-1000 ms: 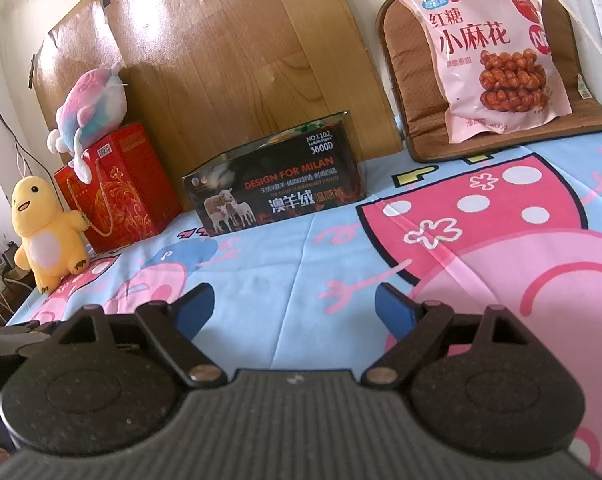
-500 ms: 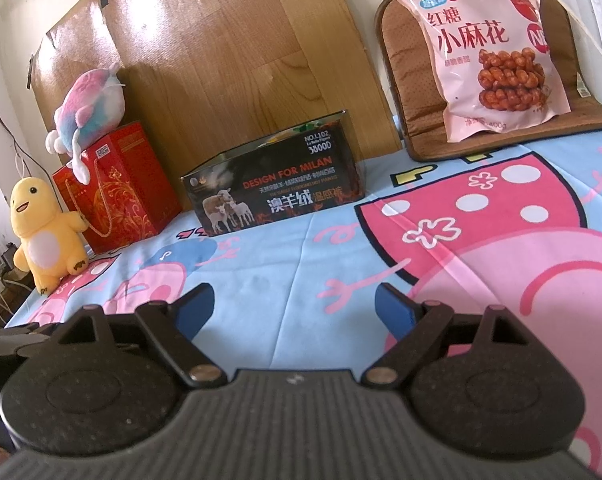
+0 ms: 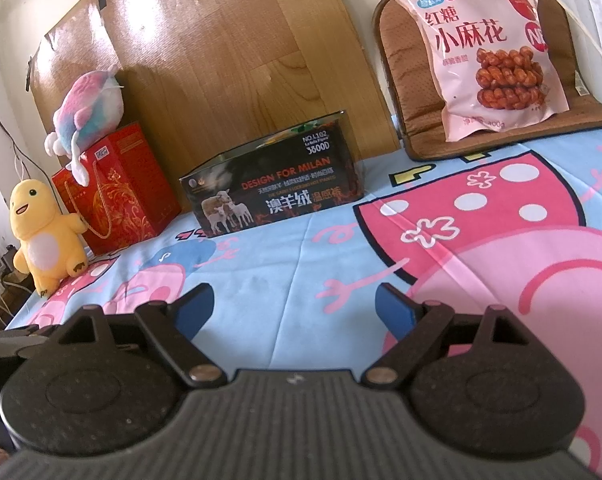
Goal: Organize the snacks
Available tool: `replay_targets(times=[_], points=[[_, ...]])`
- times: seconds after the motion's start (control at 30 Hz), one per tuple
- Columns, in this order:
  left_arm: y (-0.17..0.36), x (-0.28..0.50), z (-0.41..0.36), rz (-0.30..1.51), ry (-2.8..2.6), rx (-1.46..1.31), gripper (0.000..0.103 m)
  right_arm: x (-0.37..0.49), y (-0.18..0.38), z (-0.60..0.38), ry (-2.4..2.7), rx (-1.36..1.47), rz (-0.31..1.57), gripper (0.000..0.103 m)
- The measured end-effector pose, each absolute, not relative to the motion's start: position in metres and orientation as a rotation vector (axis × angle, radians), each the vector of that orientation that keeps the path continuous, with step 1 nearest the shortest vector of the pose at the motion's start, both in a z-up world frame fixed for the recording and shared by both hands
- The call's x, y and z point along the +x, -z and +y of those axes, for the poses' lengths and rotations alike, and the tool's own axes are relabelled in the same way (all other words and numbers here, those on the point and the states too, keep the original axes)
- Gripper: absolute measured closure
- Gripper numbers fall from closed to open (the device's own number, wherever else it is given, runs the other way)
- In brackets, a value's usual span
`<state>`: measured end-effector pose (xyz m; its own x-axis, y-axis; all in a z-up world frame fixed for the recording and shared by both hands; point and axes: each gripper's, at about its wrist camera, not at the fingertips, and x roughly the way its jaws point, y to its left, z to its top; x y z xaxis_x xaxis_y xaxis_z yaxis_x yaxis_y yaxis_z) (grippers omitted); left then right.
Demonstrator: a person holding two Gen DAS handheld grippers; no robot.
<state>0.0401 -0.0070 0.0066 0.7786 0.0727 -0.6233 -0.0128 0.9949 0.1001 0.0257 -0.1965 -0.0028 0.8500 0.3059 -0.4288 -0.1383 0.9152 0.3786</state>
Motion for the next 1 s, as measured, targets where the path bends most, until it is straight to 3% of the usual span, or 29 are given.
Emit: replay_targets(times=[1.0], points=[[-0.0098, 0.0408, -0.0088, 0.654, -0.091, 0.111, 0.0, 0.025, 0.0026, -0.1964, -0.236, 0.344, 0.498, 0.013]])
